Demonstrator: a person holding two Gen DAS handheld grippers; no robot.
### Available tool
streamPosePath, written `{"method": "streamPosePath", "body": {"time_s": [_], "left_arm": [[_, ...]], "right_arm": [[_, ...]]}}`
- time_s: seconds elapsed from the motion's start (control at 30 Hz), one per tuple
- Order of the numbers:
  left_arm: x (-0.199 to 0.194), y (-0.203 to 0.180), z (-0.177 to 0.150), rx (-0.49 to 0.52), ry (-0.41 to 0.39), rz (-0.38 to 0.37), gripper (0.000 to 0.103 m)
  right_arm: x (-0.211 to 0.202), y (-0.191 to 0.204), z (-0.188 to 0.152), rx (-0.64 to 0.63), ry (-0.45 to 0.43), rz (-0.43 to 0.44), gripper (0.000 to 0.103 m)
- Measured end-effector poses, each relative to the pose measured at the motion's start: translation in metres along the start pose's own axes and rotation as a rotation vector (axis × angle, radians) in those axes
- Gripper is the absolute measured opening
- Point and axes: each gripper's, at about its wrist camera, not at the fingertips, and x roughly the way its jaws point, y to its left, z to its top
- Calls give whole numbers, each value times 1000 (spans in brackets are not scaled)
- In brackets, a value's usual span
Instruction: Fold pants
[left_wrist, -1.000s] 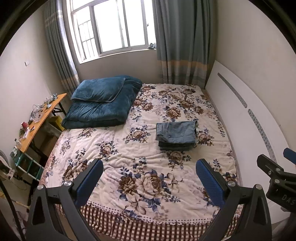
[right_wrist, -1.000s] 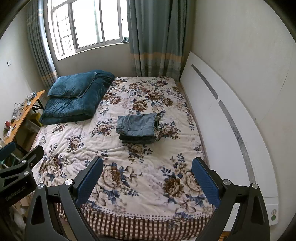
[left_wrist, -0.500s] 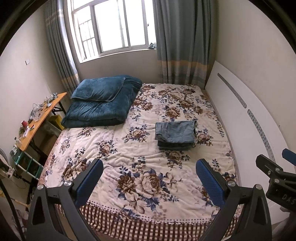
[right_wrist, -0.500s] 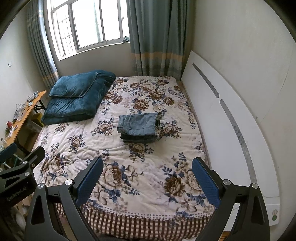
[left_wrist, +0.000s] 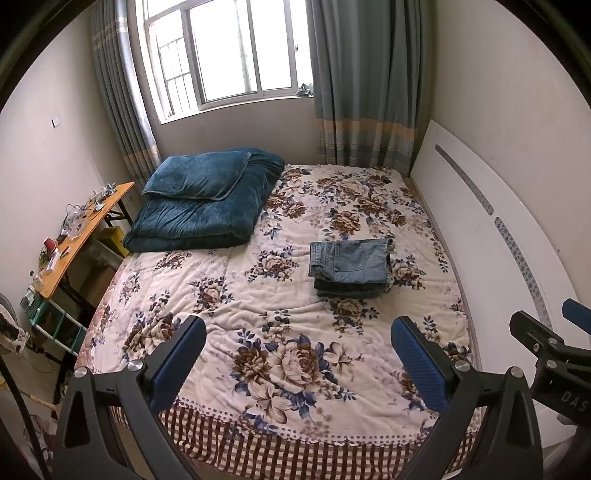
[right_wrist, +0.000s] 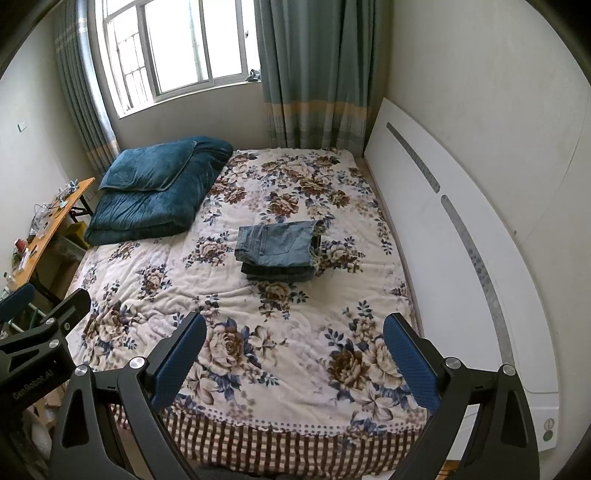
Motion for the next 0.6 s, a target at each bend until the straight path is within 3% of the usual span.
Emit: {"method": "streamPosePath", "body": {"time_s": [0.6], "left_arm": [[-2, 1, -3, -5, -2, -4, 102]], "right_arm": [[1, 4, -17, 6, 10, 11, 99]]}}
